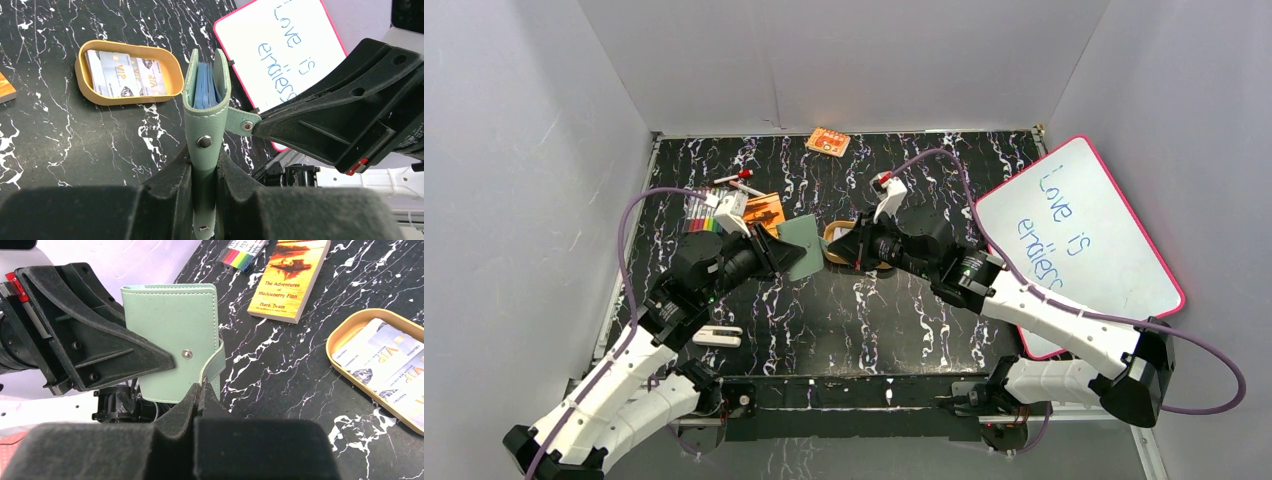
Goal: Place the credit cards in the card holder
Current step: Close the card holder.
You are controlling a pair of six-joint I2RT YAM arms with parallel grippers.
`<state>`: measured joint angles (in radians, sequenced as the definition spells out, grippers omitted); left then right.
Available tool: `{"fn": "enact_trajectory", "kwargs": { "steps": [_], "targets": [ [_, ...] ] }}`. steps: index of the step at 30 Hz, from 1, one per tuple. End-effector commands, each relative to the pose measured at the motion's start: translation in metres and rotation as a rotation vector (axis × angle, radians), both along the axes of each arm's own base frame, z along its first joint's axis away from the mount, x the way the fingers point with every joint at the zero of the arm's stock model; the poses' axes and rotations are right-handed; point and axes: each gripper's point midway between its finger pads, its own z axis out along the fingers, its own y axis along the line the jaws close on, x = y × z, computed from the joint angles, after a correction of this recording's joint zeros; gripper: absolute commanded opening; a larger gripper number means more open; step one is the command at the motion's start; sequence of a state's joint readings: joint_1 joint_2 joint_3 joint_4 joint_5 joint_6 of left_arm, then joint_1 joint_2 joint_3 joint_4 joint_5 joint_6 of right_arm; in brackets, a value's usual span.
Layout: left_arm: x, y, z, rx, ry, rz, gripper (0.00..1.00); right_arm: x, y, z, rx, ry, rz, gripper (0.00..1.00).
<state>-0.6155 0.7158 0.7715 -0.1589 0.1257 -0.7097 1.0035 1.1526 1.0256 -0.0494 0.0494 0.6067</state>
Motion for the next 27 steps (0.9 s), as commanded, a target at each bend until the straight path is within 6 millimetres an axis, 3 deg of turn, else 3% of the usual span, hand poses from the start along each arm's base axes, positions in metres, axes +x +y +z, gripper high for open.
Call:
{"fn": "enact_trajectory", "kwargs": {
  "steps": [1,5,13,21,27],
  "targets": [
    [0.011,0.001,0.003,0.003,-0.047,0.034,0.00,0.007,-0.003,0.025,0.061,-0.063,-0.042,0.00],
    [0.017,-0.002,-0.025,0.031,-0.016,0.037,0.00,0.008,-0.011,0.017,0.008,-0.071,-0.058,0.00],
    [0.015,-0.022,-0.043,0.072,0.005,-0.008,0.00,0.007,-0.034,-0.002,-0.070,-0.076,-0.103,0.00],
    [0.018,-0.020,-0.036,0.123,-0.027,0.020,0.00,0.003,-0.044,0.001,-0.106,-0.111,-0.090,0.00],
    [0.012,-0.004,-0.035,0.189,-0.031,0.040,0.00,-0.002,-0.031,0.004,-0.045,-0.084,-0.035,0.00]
  ]
}}
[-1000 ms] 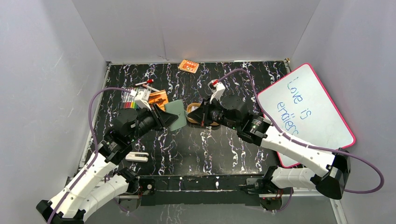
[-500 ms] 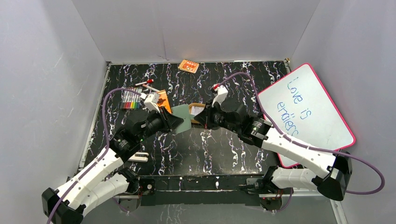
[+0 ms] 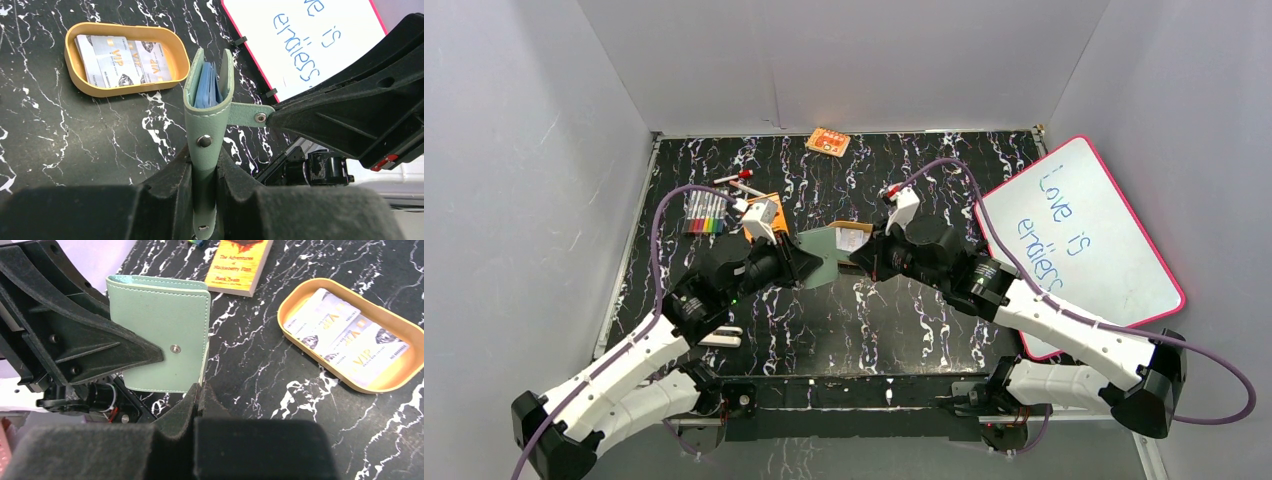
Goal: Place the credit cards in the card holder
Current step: Close the card holder.
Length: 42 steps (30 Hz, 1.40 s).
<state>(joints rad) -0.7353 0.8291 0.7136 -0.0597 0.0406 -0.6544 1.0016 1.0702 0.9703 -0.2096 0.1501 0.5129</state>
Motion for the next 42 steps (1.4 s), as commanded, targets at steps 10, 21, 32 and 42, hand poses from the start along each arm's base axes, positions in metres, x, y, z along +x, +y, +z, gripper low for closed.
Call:
{"fn": "enact_trajectory", "kwargs": {
  "steps": [10,21,32,42],
  "targets": [
    [-0.004,0.022,0.016,0.053,-0.065,0.037,0.00,-0.005,0.042,0.049,0.238,-0.012,0.135,0.00],
    [-0.004,0.024,0.026,0.029,-0.070,0.052,0.00,-0.001,0.058,0.043,0.240,0.021,0.157,0.00],
    [-0.006,0.025,0.036,0.004,-0.084,0.053,0.00,-0.001,0.063,0.038,0.230,0.010,0.183,0.00],
    [-0.010,0.024,0.043,-0.010,-0.097,0.035,0.00,0.002,0.069,0.037,0.230,0.010,0.186,0.00]
  ]
}}
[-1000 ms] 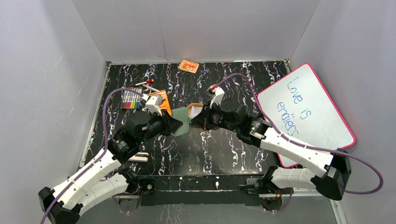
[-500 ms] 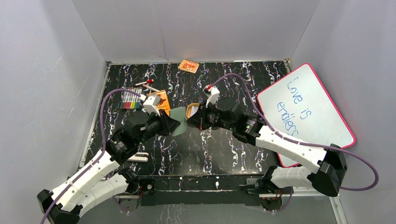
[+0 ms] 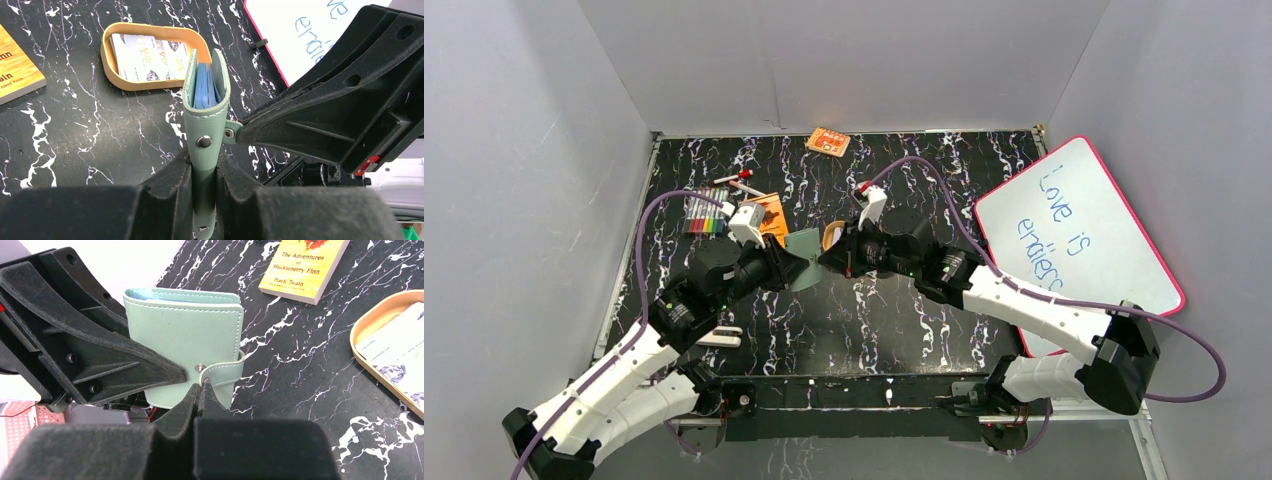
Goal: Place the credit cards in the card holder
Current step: Close the card holder.
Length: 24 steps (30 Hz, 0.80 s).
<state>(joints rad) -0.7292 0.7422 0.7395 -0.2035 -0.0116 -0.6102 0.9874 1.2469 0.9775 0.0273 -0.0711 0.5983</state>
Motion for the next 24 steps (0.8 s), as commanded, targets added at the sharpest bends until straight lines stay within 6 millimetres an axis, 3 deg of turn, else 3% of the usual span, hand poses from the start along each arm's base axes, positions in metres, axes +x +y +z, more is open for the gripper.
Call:
{"fn": "enact_trajectory", "kwargs": {
  "steps": [1,24],
  "targets": [
    [-0.0008,-0.0010,0.0392,-0.071,-0.081,-0.010,0.00,0.0065,0.0099,0.0419,0.097,-0.075,0.011,0.00],
    [-0.0034,-0.0050,0.0351,-0.060,-0.074,-0.043,0.00,0.0084,0.0153,0.0491,0.120,-0.076,0.015,0.00]
  ]
}}
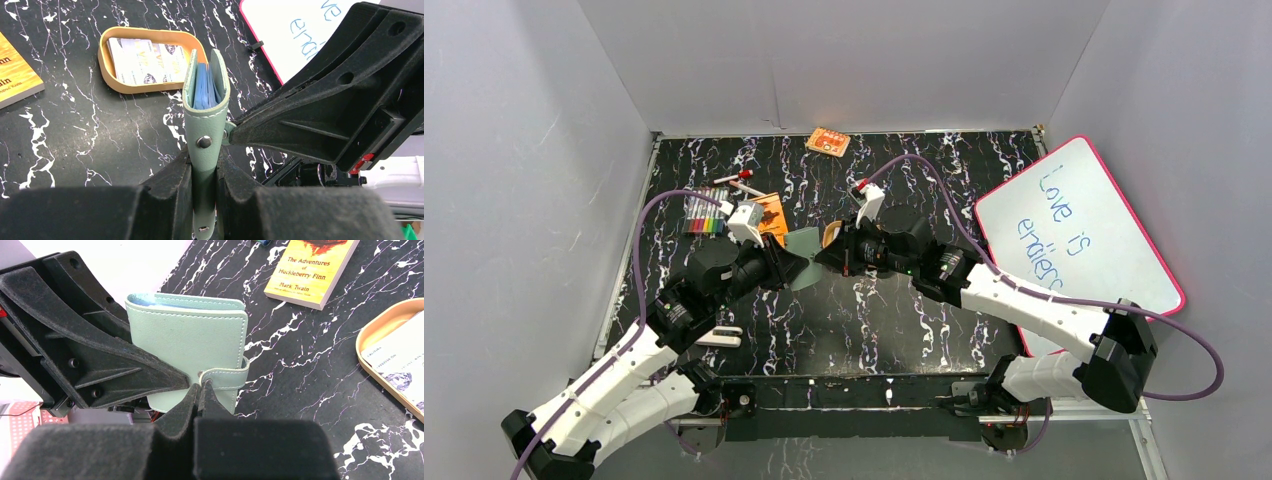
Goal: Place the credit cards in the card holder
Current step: Close the card holder.
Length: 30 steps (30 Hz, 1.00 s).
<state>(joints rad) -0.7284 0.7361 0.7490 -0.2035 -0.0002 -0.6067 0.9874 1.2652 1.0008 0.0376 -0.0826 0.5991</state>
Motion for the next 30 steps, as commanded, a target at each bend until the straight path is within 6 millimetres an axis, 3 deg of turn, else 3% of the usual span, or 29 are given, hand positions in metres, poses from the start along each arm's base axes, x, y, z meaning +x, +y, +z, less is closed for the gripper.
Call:
{"fn": "enact_trajectory", "kwargs": {
  "steps": [1,16,30],
  "targets": [
    [-0.002,-0.004,0.029,-0.049,-0.062,-0.034,0.00,0.007,0.010,0.042,0.105,-0.070,0.004,0.00],
    [-0.002,-0.006,0.028,-0.041,-0.062,-0.045,0.00,0.007,0.012,0.042,0.110,-0.064,0.010,0.00],
    [-0.011,-0.016,0.040,-0.093,-0.075,-0.111,0.00,0.007,0.018,0.039,0.110,-0.049,0.026,0.00]
  ]
}}
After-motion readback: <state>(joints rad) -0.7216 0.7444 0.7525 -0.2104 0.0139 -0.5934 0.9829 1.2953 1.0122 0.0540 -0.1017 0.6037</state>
